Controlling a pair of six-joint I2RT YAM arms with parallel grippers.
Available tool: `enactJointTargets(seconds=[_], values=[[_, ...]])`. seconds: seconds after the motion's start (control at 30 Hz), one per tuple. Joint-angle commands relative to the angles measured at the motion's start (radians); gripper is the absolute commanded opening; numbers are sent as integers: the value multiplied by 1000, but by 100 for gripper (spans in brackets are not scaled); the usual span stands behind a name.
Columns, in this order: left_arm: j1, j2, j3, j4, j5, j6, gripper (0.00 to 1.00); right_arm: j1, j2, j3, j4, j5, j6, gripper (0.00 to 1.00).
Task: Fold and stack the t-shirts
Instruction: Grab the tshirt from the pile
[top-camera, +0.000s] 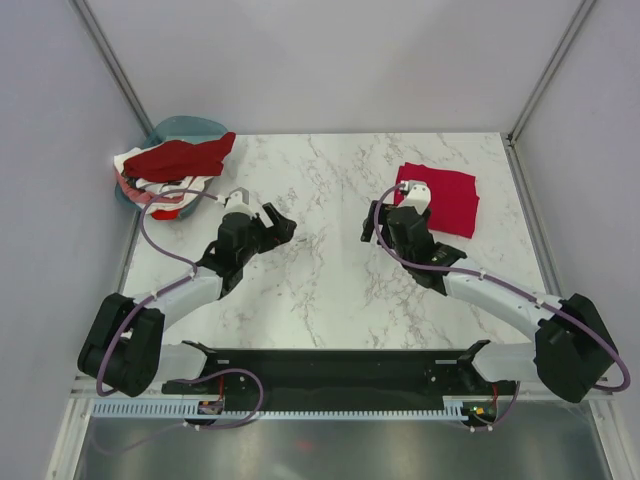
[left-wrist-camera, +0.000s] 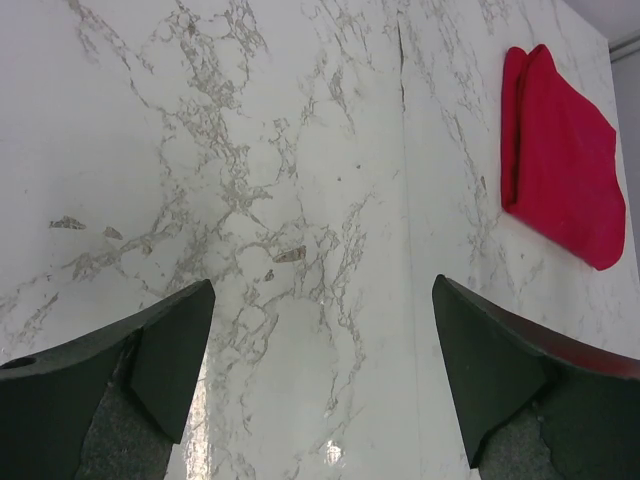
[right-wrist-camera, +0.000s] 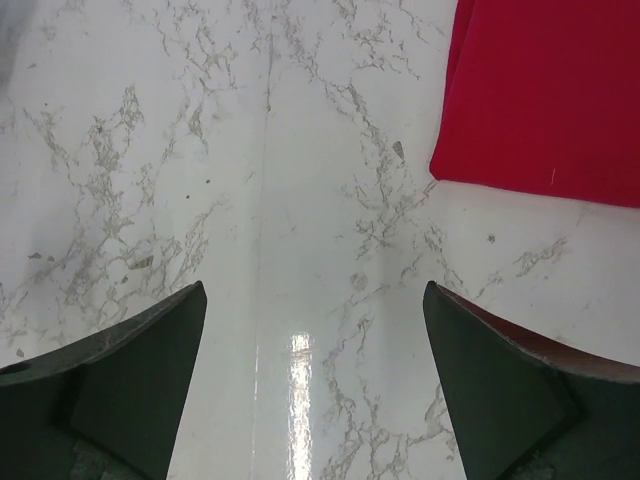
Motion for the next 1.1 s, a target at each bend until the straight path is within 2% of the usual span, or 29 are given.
enactJointTargets(seconds=[0.0, 0.3, 0.37, 0.53, 0.73, 0.9, 1.07], values=[[0, -23, -1, 34, -38, 35, 98, -2, -81, -26, 48, 27, 6, 98], [5, 44, 43, 8, -67, 16, 97, -2, -111, -14, 51, 21, 4, 98], [20, 101, 104, -47, -112, -20, 96, -3, -111, -14, 66, 13, 4, 98], [95, 173, 365, -319, -156, -25, 98, -2, -102, -41, 129, -16, -42, 98], [206, 284, 652, -529, -178, -16, 100, -2, -67, -14, 88, -103, -65, 98], [281, 376, 830, -613, -225, 31, 96, -2, -58, -9, 88, -131, -43, 96], [359, 454, 899, -620, -242, 65, 92, -2, -79, -15, 88, -137, -39, 96]])
